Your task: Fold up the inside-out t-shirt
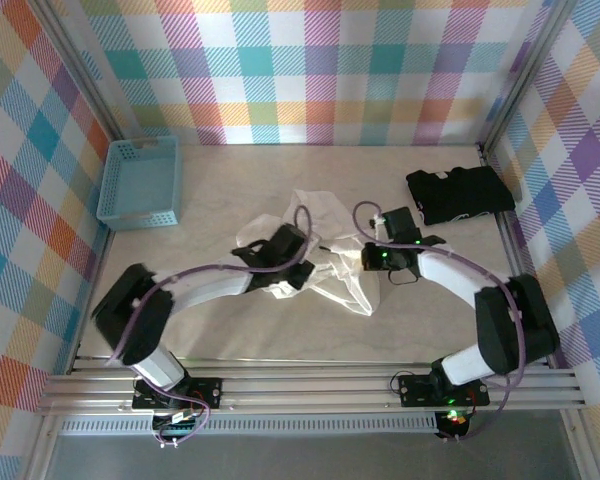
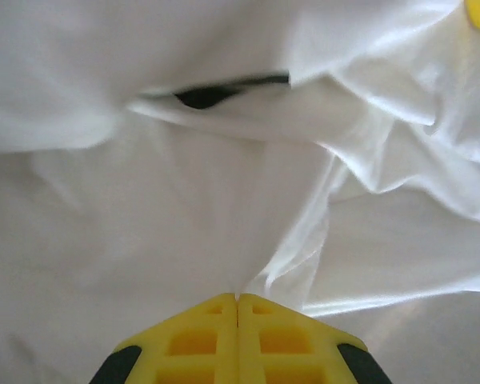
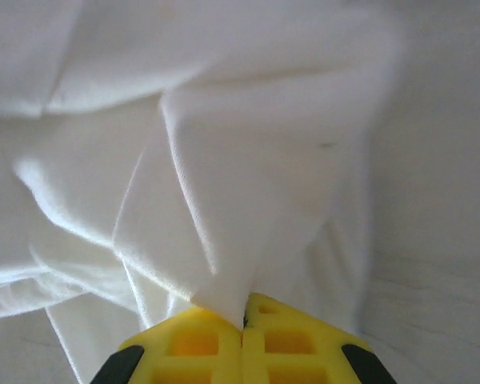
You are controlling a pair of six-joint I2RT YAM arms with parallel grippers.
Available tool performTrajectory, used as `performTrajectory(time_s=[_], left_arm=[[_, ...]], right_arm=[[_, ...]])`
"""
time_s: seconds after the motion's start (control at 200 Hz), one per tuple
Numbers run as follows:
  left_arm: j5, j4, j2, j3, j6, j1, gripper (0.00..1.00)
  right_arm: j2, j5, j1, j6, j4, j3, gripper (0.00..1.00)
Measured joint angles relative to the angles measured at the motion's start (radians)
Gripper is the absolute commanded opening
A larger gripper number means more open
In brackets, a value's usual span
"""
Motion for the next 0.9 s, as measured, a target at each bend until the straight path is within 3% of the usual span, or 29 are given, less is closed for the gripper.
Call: performTrajectory(time_s=[0.115, 0.24, 0.335, 0.57, 0.67, 0.84, 0.9], left_arm=[[0.122, 0.037, -0.154, -0.038, -0.068, 0.09, 0.0], [0.168, 0.053, -0.215, -0.051, -0.105, 0.133, 0.0], [0.187, 0.051, -0.212, -0.063, -0.124, 0.134, 0.0], [0.218, 0.048, -0.215, -0.083, -0.177, 0.151, 0.0], [0.228, 0.047, -0.228, -0.084, -0.197, 0.16, 0.0], [0.248, 0.035, -0.282, -0.084, -0.216, 0.174, 0.0], [0.252, 0.024, -0.304, -0.084, -0.22, 0.177, 0.0]], right_arm=[[-0.094, 0.079, -0.042, -0.014, -0.031, 0.005, 0.1], [-0.116, 0.131, -0.055, -0.033, -0.053, 0.018, 0.34], [-0.119, 0.156, -0.04, -0.056, -0.065, 0.019, 0.48], [-0.261, 0.178, 0.182, -0.176, 0.038, -0.034, 0.62], [-0.216, 0.147, 0.258, -0.215, 0.115, -0.042, 0.7], [0.005, 0.157, 0.293, -0.243, 0.207, -0.041, 0.7], [0.076, 0.186, 0.293, -0.252, 0.229, -0.035, 0.5]])
